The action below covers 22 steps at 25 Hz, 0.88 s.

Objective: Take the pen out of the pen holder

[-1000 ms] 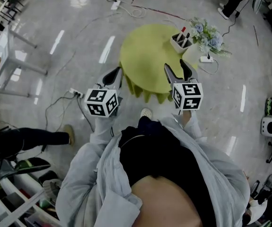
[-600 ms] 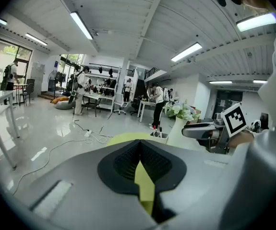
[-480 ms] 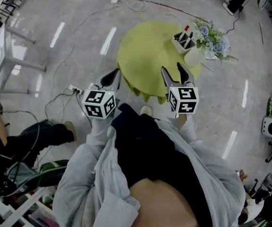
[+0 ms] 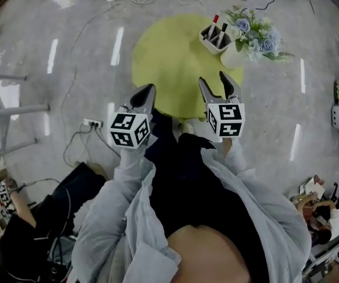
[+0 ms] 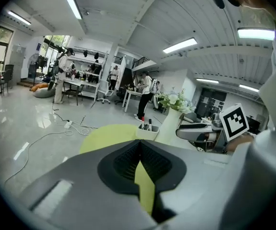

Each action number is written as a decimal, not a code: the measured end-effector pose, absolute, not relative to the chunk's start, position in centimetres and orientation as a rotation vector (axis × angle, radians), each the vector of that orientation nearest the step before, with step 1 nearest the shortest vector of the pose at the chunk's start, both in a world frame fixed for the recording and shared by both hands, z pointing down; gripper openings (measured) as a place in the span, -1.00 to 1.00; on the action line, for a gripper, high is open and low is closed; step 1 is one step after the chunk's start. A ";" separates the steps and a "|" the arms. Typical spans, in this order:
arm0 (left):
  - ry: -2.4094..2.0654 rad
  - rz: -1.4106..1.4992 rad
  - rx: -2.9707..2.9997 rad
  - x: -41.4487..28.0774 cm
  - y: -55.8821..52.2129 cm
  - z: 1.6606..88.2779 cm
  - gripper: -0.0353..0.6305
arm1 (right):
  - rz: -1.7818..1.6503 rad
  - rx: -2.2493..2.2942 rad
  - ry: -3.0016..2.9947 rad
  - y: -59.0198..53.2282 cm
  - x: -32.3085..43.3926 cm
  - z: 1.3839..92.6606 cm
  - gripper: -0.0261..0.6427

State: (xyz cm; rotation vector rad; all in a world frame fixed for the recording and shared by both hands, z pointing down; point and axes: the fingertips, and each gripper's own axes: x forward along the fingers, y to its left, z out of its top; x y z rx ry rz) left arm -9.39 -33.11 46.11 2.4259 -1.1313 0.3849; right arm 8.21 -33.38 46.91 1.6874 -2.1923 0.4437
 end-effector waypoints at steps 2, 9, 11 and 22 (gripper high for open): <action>-1.087 0.392 2.443 -9.0 -35.1 46.1 -0.84 | 0.451 1.716 -2.160 -34.6 8.3 47.0 -0.16; -0.923 0.449 2.488 -7.7 -42.0 46.6 -0.84 | 0.472 1.805 -2.031 -39.3 8.3 48.0 -0.16; -0.885 0.463 2.498 -7.6 -44.0 46.8 -0.84 | 0.477 1.819 -1.996 -40.8 8.0 48.4 -0.16; -0.739 0.536 2.535 -7.0 -51.8 49.2 -0.84 | 0.551 1.915 -1.811 -46.4 8.2 51.3 -0.20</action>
